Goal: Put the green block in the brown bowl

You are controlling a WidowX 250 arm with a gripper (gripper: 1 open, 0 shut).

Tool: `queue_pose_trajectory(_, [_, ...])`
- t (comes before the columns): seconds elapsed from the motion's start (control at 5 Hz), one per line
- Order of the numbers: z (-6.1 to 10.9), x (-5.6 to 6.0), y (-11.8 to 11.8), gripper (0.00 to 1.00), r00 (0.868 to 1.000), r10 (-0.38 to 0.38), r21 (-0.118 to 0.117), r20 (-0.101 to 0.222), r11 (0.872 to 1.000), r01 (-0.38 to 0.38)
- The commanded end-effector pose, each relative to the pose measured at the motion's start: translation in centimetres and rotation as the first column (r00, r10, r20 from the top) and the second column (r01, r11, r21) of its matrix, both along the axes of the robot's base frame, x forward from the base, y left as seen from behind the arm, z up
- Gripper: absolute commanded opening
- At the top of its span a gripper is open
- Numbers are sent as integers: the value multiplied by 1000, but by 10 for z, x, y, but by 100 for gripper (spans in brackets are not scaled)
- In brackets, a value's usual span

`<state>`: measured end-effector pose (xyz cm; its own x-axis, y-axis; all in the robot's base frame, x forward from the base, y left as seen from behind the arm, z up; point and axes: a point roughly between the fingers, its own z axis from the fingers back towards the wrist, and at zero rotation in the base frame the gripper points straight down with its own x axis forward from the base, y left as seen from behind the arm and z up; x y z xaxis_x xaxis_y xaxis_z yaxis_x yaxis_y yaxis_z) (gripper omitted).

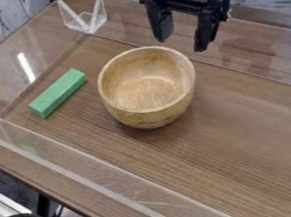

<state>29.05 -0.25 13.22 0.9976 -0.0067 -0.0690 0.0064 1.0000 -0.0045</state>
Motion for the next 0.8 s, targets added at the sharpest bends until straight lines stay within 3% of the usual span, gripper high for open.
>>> queue_pose_trajectory(0.0, [-2,-7,11,100,1000,-4,1,-11,1000,4])
queue_pose_trajectory(0.2, [-1,-23,31,100,1000,-8,-1,-5,1000,8])
queue_pose_trajectory(0.4, [3,-42,63,100,1000,14,-4,23,1000,-14])
queue_pose_trajectory(0.6, [8,-51,97,100,999,22,-2,44,1000,-22])
